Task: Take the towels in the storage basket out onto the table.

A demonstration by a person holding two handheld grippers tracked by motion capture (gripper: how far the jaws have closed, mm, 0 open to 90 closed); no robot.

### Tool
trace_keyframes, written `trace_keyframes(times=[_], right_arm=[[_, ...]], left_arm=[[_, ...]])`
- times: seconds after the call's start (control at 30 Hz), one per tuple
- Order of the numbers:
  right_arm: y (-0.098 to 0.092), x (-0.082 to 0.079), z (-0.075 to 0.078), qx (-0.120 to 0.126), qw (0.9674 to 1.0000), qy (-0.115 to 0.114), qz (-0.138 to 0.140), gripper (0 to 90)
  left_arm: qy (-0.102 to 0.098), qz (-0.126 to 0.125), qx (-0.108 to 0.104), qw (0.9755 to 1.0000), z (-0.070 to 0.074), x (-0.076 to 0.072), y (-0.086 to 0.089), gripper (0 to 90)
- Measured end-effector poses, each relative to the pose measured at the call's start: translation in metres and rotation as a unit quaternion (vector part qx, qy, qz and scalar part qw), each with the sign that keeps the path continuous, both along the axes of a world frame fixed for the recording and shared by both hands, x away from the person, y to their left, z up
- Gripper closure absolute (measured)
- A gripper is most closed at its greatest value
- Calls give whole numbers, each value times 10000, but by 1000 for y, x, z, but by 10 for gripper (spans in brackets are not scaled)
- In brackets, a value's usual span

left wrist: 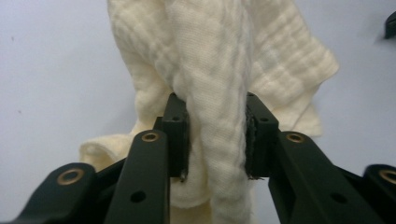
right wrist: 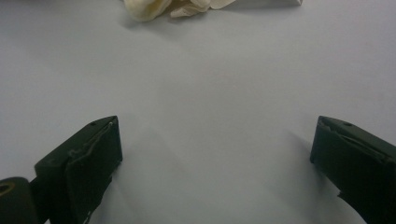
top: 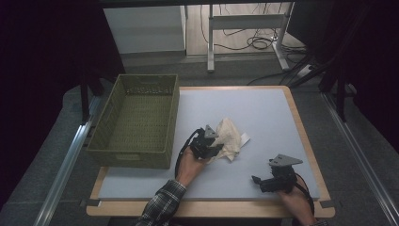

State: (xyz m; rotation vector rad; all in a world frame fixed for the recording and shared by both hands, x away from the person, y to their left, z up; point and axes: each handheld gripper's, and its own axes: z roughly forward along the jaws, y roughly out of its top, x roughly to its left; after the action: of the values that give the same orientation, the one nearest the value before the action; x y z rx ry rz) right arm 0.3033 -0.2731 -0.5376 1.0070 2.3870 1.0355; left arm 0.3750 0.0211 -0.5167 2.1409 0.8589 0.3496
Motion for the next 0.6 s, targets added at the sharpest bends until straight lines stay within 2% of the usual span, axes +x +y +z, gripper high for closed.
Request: trace_keyframes(times=[0.2,0.33,0.5,0.57,0.6], right_arm=[[0,0,0,2,10000,1,-4,22],[0,0,0,0,10000,1,2,22],[0,0,0,-1,10000,1,29,20],[0,0,1,-35,10000,16,44,18],[0,0,1,-35,10000,16,44,18]], left_arm=[[45,36,-34,10000,-6,2,3,590],[-147,104,-13,9998,8,-4,9,501],[-227,123,-60,9996,16,-10,17,467],[-232,163,-79,9996,18,-11,19,407],[-246,190,-80,9995,18,-12,21,407]])
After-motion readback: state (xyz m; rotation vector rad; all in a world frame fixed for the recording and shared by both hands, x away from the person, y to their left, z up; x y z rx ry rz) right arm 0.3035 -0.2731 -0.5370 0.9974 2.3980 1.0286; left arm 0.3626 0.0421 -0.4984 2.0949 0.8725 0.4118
